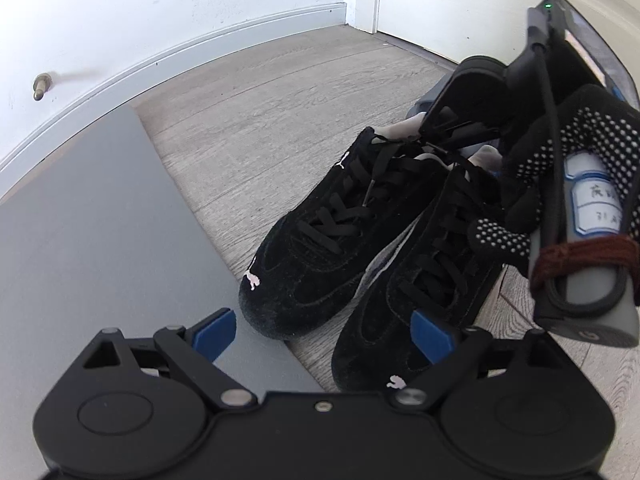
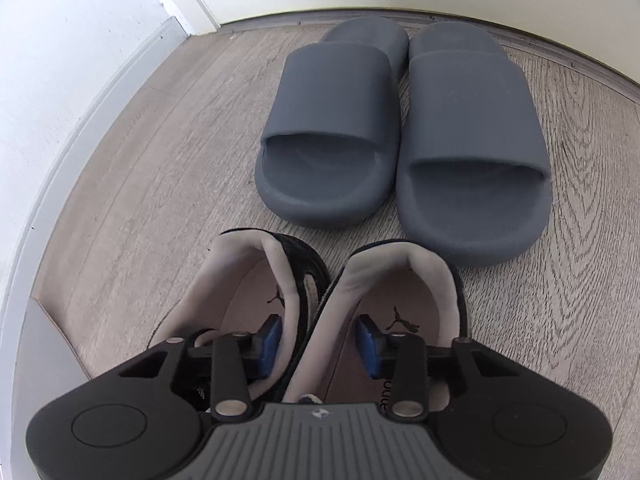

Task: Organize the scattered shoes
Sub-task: 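Grasp both black Puma sneakers by their heel collars with the right gripper, then lift and carry the black sneakers with the right gripper toward the wall corner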

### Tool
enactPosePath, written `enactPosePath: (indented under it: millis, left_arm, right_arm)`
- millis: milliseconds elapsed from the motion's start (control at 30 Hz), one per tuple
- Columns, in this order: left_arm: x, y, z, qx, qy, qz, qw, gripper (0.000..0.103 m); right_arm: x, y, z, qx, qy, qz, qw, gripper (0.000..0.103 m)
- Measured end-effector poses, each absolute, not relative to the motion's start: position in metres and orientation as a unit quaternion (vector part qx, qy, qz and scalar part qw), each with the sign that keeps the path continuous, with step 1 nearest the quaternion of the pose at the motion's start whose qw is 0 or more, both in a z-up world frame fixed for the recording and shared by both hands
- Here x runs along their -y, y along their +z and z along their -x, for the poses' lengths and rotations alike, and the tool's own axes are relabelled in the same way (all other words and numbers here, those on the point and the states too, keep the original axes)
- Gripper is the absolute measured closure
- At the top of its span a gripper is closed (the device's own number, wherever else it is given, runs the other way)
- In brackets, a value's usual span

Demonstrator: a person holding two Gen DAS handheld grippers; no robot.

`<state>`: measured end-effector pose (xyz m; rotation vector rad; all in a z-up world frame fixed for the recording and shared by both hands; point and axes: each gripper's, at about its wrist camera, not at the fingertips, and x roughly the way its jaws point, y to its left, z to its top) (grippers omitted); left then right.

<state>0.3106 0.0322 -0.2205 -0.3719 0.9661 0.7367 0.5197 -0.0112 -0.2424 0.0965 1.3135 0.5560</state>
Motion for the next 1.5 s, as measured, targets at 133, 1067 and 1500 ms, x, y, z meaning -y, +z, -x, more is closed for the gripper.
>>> enactPosePath:
  millis: [133,1067,1500]
  left_arm:
    - [-0.038,-0.221,-0.307,-0.449,0.35,0.182,0.802,0.008]
    - [-0.063,-0.164,-0.274,-0.342,0.371,0.224,0.834,0.008]
    - [-0.007,-0.12,-0.294,-0.308,0.327,0.18,0.875,0.008]
  right_arm:
    - [0.021,-0.242,-0.524,-0.597,0.264,-0.075,0.754,0.074]
    - [0.093,-0.108,-0.425,-0.218,0.424,0.015,0.879,0.08]
    - [0.205,-0.027,-0.443,-0.11,0.318,-0.063,0.94,0.081]
